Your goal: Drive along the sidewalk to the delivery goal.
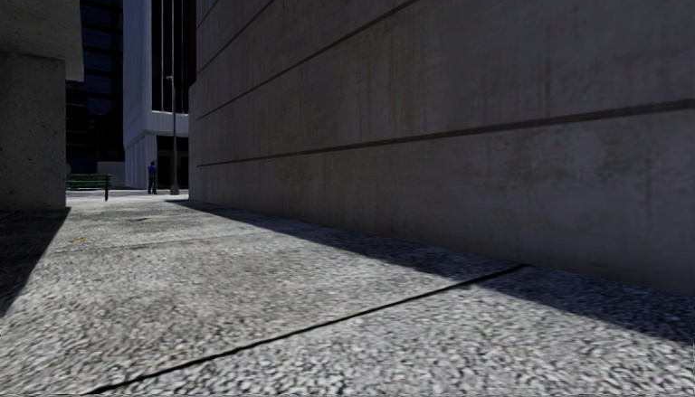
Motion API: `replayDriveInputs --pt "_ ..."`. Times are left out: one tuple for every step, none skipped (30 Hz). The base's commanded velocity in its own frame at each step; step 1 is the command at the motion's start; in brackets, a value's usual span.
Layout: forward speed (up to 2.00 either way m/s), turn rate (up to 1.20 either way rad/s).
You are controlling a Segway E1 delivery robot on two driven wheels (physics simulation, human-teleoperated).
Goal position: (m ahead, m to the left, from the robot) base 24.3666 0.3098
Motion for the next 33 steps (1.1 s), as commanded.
replayDriveInputs --pt "2.0 0.67" --pt "2.0 0.67" --pt "2.0 0.67" --pt "2.0 0.67" --pt "2.0 0.67" --pt "2.0 0.67" --pt "2.0 0.67" --pt "2.0 0.67" --pt "2.0 0.67" --pt "2.0 0.67" --pt "2.0 0.67" --pt "2.0 0.67" --pt "2.0 0.67" --pt "2.0 0.67" --pt "2.0 0.67" --pt "2.0 0.67" --pt "2.0 0.67" --pt "2.0 0.67" --pt "2.0 0.67" --pt "2.0 0.67" --pt "2.0 0.67" --pt "2.0 0.67" --pt "2.0 0.66" --pt "2.0 0.65" --pt "2.0 0.63" --pt "2.0 0.63" --pt "2.0 0.63" --pt "2.0 0.62" --pt "2.0 0.61" --pt "2.0 0.61" --pt "2.0 0.61" --pt "2.0 0.57" --pt "2.0 0.57"
